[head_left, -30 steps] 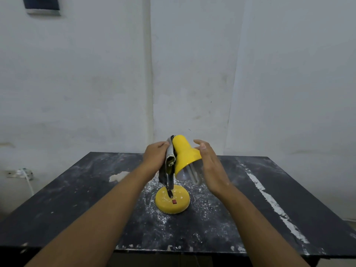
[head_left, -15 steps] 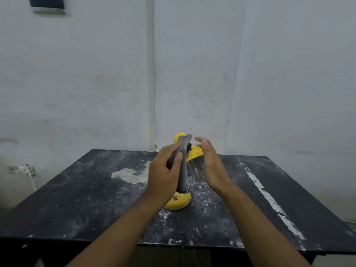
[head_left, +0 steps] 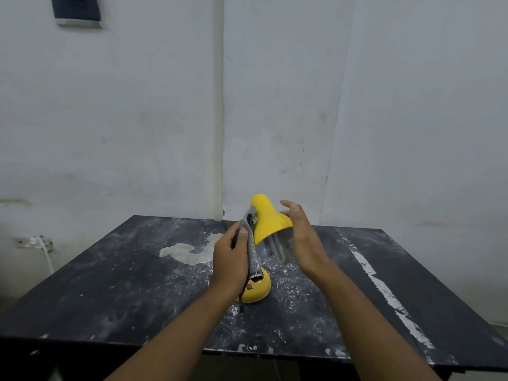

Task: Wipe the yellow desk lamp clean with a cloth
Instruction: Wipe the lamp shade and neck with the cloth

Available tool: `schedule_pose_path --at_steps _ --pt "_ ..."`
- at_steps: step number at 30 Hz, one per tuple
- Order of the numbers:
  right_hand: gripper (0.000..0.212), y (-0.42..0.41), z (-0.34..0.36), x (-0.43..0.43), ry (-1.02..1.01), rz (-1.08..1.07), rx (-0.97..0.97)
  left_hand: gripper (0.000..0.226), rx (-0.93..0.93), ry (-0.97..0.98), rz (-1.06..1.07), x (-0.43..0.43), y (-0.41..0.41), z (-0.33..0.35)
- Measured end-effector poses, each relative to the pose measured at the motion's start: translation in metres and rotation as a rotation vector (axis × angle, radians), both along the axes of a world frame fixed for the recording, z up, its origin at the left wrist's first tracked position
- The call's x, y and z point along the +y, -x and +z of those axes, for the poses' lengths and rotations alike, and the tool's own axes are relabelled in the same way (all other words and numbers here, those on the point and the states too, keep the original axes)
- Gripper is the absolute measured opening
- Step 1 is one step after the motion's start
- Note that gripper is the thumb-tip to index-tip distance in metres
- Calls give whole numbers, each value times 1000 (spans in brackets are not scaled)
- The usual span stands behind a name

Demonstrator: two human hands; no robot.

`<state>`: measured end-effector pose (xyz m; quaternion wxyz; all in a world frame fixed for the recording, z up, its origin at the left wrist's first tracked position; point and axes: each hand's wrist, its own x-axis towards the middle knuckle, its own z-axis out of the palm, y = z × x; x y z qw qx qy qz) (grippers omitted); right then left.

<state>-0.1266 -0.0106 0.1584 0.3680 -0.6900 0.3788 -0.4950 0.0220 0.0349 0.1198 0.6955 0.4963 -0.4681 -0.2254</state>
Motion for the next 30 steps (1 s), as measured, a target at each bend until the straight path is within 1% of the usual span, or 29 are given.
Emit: schedule_pose_path --at_steps 2,5,6,8,10,12,13,14,17,18,20,22,24,25,27,29,30 --pt "50 1 1 1 9 2 16 22 -7 -57 -7 -1 -1 -7" --pt "48 5 3 4 4 16 49 25 -67 -159 8 -3 -11 -19" --pt "47 7 3 4 10 18 64 20 -37 -159 37 0 -13 -19" --pt "40 8 4 5 69 -36 110 17 60 -91 130 8 -14 -10" --pt "33 9 8 10 210 -168 172 19 117 39 215 16 -14 6" --pt "34 7 15 20 365 -244 180 22 43 151 252 23 -9 26" --pt "33 5 22 28 390 -226 159 25 -8 191 244 27 -4 36" --pt "31 3 28 34 362 -165 119 28 -50 222 214 31 2 45" --pt "20 -1 44 49 159 71 -35 41 -133 288 48 41 24 64" --pt "18 -1 48 53 111 98 -96 48 -173 297 -13 43 31 66" --pt "15 6 52 55 51 75 -231 64 -274 288 -142 45 38 67" --pt "14 18 56 50 60 -18 -270 75 -387 251 -200 44 36 62" --pt "18 33 57 38 180 -162 -201 79 -430 185 -149 38 30 55" --pt "25 40 57 30 248 -226 -160 80 -415 118 -111 34 26 52" --pt "37 48 54 15 330 -306 -91 84 -370 -84 -57 24 19 47" --pt "38 46 49 4 345 -311 -57 90 -351 -274 -70 15 13 44" --pt "38 43 45 -2 342 -295 -40 89 -352 -333 -96 11 11 41"
